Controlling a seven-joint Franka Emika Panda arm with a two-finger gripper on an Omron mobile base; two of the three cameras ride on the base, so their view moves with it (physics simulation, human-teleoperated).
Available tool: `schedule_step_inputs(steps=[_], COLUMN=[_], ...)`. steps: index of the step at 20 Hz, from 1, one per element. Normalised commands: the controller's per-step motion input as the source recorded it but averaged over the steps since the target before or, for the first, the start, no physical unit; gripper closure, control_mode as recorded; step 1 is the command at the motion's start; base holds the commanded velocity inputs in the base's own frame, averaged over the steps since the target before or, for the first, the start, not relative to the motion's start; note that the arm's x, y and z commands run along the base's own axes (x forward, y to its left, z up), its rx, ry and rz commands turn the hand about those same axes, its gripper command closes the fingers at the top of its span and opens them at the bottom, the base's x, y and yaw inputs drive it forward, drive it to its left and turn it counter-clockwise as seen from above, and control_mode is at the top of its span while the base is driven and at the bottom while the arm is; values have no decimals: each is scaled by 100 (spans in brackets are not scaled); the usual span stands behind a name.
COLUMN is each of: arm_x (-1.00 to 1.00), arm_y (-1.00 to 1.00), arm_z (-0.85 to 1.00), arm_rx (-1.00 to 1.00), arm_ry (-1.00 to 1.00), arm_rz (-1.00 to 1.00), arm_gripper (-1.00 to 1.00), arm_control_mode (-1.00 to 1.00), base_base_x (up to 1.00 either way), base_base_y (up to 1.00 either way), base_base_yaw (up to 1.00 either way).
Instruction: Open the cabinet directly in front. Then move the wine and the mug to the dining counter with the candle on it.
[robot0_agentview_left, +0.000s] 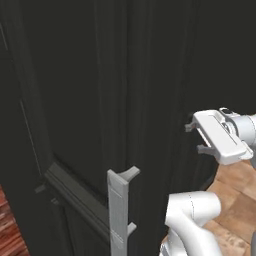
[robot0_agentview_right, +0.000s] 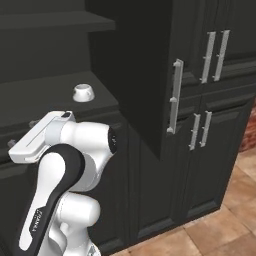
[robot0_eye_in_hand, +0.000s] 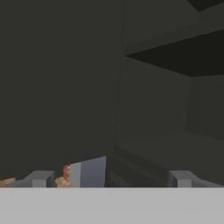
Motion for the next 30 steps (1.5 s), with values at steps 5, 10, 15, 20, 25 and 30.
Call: schedule_step_inputs(steps=[5,10,15,20,25,30], arm_x=[0,0,0,0,0,0], arm_y=[0,0,0,0,0,0], arm_z=[0,0,0,0,0,0], arm_rx=[0,0,0,0,0,0], arm_ry=[0,0,0,0,0,0], arm_rz=[0,0,0,0,0,0], arm_gripper=[-100,-100,-100,-100,-100,-100], arm_control_mode=[100,100,100,100,100,100], base_base_x=[33,66,77,82,87,92], base_base_y=[1,0,0,1,8,30], base_base_yaw=[14,17,18,16,13,5])
